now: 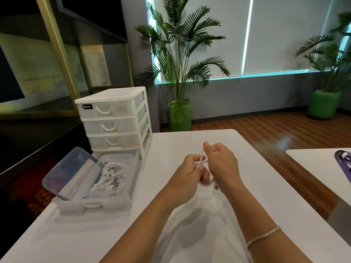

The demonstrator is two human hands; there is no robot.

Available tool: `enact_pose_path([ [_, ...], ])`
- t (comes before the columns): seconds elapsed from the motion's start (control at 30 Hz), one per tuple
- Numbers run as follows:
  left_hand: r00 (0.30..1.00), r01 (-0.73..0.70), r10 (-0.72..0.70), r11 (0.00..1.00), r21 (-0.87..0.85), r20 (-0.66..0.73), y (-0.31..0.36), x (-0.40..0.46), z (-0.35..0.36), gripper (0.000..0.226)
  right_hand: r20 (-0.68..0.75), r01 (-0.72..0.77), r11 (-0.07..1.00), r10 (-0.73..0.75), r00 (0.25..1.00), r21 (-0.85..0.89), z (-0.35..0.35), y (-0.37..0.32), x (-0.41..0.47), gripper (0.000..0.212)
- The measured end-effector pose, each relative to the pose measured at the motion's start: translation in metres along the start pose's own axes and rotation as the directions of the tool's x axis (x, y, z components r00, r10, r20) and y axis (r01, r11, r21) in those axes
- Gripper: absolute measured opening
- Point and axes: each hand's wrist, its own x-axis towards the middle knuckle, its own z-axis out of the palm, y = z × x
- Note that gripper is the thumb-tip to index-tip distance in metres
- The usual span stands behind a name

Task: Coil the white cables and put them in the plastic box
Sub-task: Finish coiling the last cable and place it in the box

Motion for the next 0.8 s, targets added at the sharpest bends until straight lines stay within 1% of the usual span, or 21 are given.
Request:
enact_pose_path([
  [0.03,1.0,-0.002,0.002,1.0,0.02,-0.005,0.001,0.0,0.001,0.029,-0.01,-0.001,1.0,0.001,1.0,0.002,-0.001,0.001,0.0,0.031],
  [0.1,0.999,-0.027,0.032,0.993,0.117,-0.041,0.002,-0.001,0.004,0.04,-0.025,-0.02,1.0,0.02,0.999,-0.005,-0.002,0.001,0.002,0.031],
  [0.2,0.983,-0.085,0.129,0.949,0.303,-0.129,0.002,0.0,0.006,0.052,-0.017,-0.063,0.998,0.063,0.998,-0.009,-0.001,0.0,0.004,0.031],
  [0.23,0.976,-0.109,0.167,0.93,0.352,-0.139,0.001,-0.001,0.007,0.054,-0.006,-0.081,0.997,0.081,0.997,-0.005,-0.002,0.0,0.004,0.031],
  [0.37,0.933,-0.248,0.343,0.833,0.494,-0.11,-0.005,-0.002,0.007,0.051,0.057,-0.17,0.985,0.169,0.984,0.024,-0.006,0.0,0.006,0.033],
  [0.47,0.907,-0.301,0.413,0.773,0.558,-0.084,-0.007,0.0,0.004,0.043,0.116,-0.228,0.972,0.221,0.968,0.051,-0.008,-0.001,0.006,0.03],
  [0.5,0.907,-0.306,0.414,0.774,0.555,-0.077,-0.007,0.0,0.003,0.039,0.141,-0.259,0.963,0.247,0.959,0.076,-0.008,-0.001,0.005,0.03],
  [0.57,0.922,-0.282,0.377,0.811,0.513,-0.09,-0.005,0.001,0.003,0.03,0.179,-0.312,0.944,0.291,0.94,0.105,-0.008,-0.002,0.004,0.031],
  [0.67,0.955,-0.172,0.257,0.886,0.43,-0.147,-0.004,0.003,0.002,0.026,0.203,-0.319,0.945,0.298,0.933,0.078,-0.007,-0.003,0.002,0.04],
  [0.73,0.967,-0.102,0.182,0.919,0.38,-0.179,-0.003,0.003,0.001,0.023,0.205,-0.25,0.968,0.25,0.946,-0.023,-0.006,-0.006,0.001,0.048],
  [0.8,0.966,-0.037,0.12,0.94,0.338,-0.228,-0.002,0.002,-0.003,0.02,0.192,-0.103,0.985,0.129,0.973,-0.141,-0.004,-0.007,0.0,0.05],
])
